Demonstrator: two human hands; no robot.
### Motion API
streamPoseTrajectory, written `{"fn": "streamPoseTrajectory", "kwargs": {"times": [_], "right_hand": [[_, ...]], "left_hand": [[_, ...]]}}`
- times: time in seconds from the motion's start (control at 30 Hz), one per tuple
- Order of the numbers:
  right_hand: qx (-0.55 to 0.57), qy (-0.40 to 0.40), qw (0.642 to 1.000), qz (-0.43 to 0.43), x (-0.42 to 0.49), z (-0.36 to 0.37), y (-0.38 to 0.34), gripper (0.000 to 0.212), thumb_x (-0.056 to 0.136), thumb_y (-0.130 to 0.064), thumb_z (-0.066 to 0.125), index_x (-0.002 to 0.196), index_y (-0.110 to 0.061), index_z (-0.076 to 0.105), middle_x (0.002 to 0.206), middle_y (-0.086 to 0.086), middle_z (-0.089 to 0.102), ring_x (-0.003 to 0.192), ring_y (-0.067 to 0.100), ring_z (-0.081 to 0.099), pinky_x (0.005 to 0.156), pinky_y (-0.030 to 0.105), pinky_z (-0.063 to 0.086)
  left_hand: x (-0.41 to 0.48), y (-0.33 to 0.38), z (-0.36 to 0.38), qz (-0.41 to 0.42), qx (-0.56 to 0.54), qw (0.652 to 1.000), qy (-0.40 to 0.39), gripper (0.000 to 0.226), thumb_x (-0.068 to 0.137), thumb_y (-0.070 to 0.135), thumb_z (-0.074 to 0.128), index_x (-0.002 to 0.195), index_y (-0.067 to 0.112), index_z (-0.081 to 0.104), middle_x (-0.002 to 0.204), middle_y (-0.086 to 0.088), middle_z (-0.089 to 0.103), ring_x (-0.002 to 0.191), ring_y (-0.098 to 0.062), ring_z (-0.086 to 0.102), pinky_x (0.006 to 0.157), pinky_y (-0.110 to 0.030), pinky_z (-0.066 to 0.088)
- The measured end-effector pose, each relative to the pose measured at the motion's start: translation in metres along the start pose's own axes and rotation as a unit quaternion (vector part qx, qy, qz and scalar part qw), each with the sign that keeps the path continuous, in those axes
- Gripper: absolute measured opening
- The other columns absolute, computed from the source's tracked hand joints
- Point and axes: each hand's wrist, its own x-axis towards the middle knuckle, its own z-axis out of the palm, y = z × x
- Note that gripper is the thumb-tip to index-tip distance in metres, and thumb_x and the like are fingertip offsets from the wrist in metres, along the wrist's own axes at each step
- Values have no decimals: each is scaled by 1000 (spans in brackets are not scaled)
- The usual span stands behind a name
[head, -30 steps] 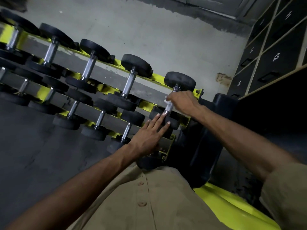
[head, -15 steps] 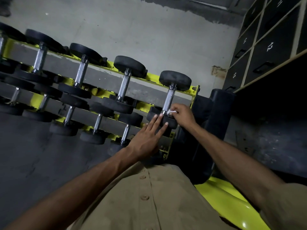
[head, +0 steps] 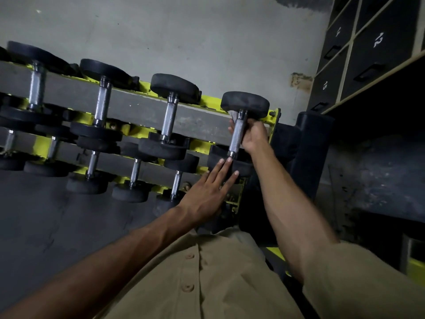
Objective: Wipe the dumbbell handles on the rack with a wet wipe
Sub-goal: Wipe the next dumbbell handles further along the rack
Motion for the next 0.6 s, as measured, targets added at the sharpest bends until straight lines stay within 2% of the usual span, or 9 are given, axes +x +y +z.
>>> {"fn": "streamPoseTrajectory", "kwargs": {"times": [0.07,0.13,0.2,0.3,0.37,0.4,0.47,0.5,0.6], "right_hand": [[-17,65,995,-74,-3,-3,13,21,97,-4,52,80,-15,58,77,5,64,72,20,65,65,31,53],[-54,117,976,-174,-6,-3,23,19,91,-2,62,81,-18,63,72,0,63,67,15,59,62,27,50],[-159,180,921,-307,-6,2,28,11,87,-5,69,81,-15,70,78,3,71,71,17,61,68,30,49],[-375,230,774,-454,-19,4,31,6,89,-12,69,84,-9,68,90,6,69,83,18,58,70,27,42],[-491,203,675,-512,-30,-2,30,4,90,-10,65,85,-11,64,94,6,62,85,19,52,66,26,33],[-550,187,617,-530,-32,-8,28,4,89,-9,63,88,-12,64,96,6,60,85,19,50,64,28,33],[-654,148,498,-550,-32,-20,21,13,90,-7,61,99,-14,66,102,4,59,87,21,52,64,34,42],[-684,119,456,-557,-30,-26,15,18,90,-6,60,104,-13,66,105,4,60,88,22,54,65,37,46],[-716,29,388,-579,-31,-34,2,24,87,0,60,109,-10,65,115,6,61,91,25,55,68,39,50]], "left_hand": [[1,-4,1,6,3,1000,-3,98,102,23,57,165,15,-17,165,-19,-38,156,-35,-29,131,-49,10],[1,-6,1,8,7,1000,2,99,101,22,57,165,15,-16,165,-20,-37,156,-36,-28,131,-50,12],[1,-9,0,12,11,1000,-7,100,99,20,59,165,14,-17,165,-20,-38,156,-36,-28,131,-51,13],[1,-11,-4,27,13,999,-13,99,101,23,57,165,14,-17,164,-20,-38,156,-36,-29,130,-51,13],[1,-11,-4,32,12,999,-18,94,104,25,53,165,14,-18,163,-20,-39,155,-36,-30,130,-51,12],[0,-11,-4,32,11,999,-18,93,105,25,52,165,14,-18,163,-20,-40,155,-36,-30,131,-51,12],[-1,-11,-3,29,13,999,-12,95,104,25,54,164,13,-19,162,-21,-42,154,-37,-31,130,-51,13],[-1,-11,-2,28,14,999,-12,97,104,26,55,164,13,-20,161,-21,-42,154,-37,-31,130,-51,13],[-1,-11,-3,27,9,1000,-11,101,102,28,59,164,14,-20,162,-20,-41,154,-36,-31,131,-50,12]]}}
